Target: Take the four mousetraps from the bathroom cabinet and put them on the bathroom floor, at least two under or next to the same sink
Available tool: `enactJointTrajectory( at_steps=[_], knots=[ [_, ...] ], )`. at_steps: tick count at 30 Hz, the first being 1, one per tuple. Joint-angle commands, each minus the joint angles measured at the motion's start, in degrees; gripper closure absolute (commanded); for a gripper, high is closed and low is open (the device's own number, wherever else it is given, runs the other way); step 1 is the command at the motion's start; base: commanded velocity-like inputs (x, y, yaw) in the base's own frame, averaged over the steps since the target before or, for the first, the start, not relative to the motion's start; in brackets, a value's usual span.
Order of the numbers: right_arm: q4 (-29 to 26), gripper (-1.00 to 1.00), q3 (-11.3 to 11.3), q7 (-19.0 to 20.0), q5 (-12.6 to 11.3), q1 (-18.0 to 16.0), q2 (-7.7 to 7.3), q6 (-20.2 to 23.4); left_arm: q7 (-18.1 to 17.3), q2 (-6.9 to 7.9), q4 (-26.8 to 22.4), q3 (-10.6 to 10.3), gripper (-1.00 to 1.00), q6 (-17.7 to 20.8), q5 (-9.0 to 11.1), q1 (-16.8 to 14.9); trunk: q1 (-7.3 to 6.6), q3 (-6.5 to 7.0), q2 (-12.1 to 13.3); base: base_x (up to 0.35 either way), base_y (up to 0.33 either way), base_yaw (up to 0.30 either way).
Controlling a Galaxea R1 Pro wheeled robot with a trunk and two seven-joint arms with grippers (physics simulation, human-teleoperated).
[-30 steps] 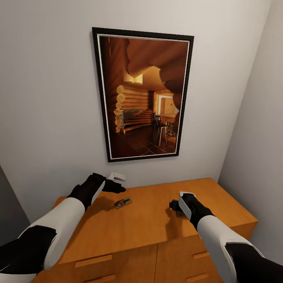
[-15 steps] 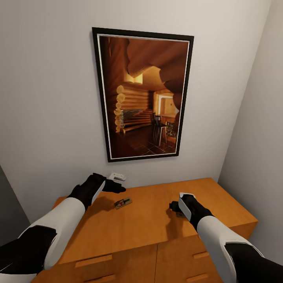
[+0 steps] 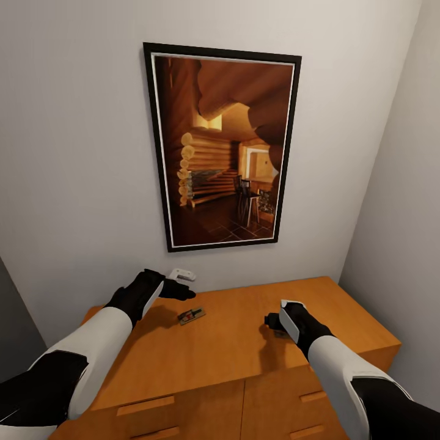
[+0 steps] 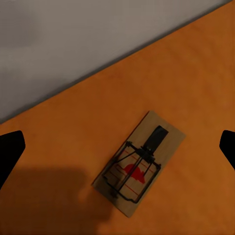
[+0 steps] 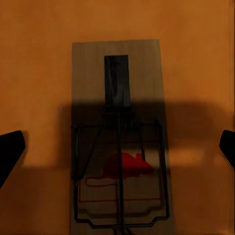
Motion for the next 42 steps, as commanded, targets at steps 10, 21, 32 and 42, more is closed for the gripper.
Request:
enactJointTrajectory(
  at_steps=[10, 21, 32, 42],
  knots=[
    [1.1, 1.0, -0.4, 0.7, -0.8, 0.0, -0.62, 0.0, -0.4, -0.01, -0.2, 0.0, -1.0, 0.1, -0.6, 0.0, 0.02, -0.11, -0.1, 0.0, 0.0, 0.0],
    [6.7, 1.0, -0.6, 4.1, -0.7, 0.0, -1.89, -2.3, -0.4, -0.02, -0.2, 0.0, -1.0, 0.1, -0.6, 0.0, 0.02, -0.11, -0.1, 0.0, 0.0, 0.0],
    [5.9, 1.0, -0.3, 4.2, 0.1, 0.0, -2.1, -2.0, -0.4, -0.1, -0.2, -0.1, -1.0, 0.1, -0.6, 0.0, 0.02, -0.11, -0.1, 0.0, 0.0, 0.0],
    [-18.6, 1.0, -0.4, 3.9, 0.6, -0.1, -2.73, 15.9, -0.5, -0.44, -0.3, -0.1, -1.0, 0.1, -0.7, 0.0, 0.02, -0.11, -0.1, 0.0, 0.0, 0.0]
  ],
)
